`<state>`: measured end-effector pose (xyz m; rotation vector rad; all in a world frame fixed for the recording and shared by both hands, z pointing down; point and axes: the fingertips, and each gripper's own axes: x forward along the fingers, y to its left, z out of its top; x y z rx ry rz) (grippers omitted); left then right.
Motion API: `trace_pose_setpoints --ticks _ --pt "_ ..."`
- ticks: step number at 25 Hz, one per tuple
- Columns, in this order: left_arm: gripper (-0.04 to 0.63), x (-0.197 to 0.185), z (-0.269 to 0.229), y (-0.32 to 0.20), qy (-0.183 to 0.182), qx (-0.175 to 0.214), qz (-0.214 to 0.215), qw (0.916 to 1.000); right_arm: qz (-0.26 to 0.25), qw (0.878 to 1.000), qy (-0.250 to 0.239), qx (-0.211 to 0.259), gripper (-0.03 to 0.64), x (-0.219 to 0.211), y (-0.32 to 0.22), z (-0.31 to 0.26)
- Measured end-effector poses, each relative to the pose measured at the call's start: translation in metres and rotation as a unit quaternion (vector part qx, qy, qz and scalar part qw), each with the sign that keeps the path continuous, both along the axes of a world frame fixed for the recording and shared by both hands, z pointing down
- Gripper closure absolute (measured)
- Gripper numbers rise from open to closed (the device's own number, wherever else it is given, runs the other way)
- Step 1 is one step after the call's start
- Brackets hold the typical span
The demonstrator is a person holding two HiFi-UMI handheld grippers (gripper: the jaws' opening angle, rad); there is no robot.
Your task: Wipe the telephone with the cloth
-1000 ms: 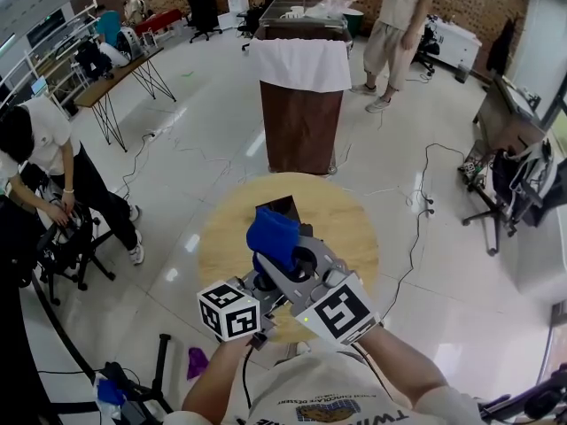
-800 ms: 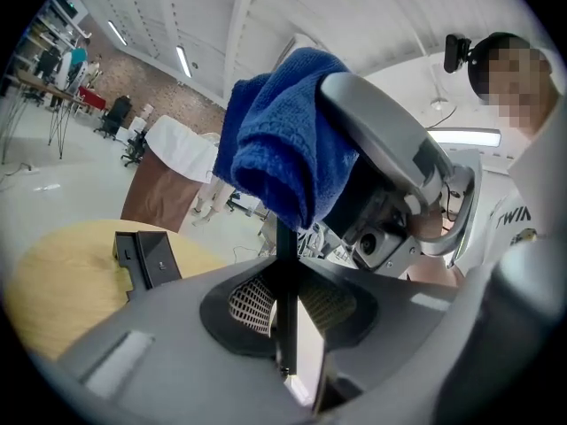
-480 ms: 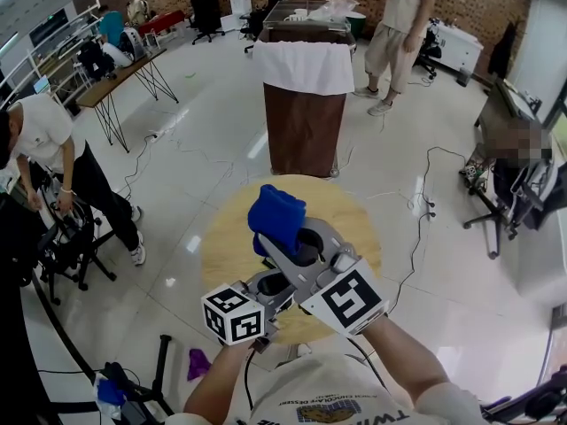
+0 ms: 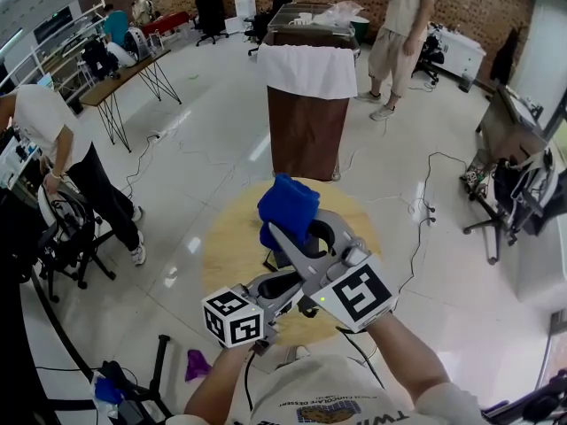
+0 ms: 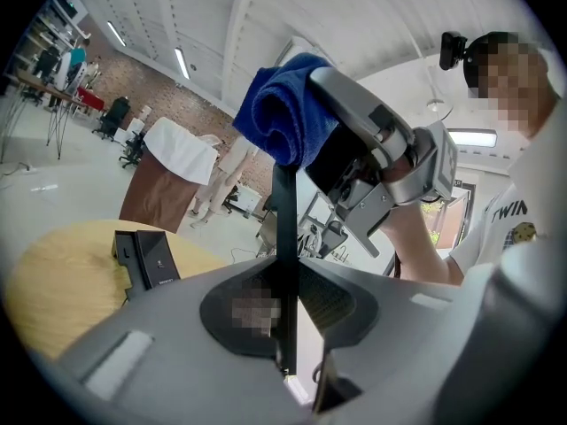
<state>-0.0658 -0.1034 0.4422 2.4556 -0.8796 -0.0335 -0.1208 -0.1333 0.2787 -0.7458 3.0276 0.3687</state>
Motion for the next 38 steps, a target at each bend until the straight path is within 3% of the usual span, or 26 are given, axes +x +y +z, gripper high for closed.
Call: trace_pose_setpoints --ticks 24,38 --pt "0.534 0.0 -0.011 0.003 0.032 0.011 0.0 0.9994 0.098 0.995 -0.017 -0.028 0.555 0.078 -0.046 0.015" --pt "0.534 -0.012 -0.022 -0.002 0.072 0.006 -0.015 0.9972 0.083 0.995 -0.009 -0.053 0.555 0.072 -0.035 0.039"
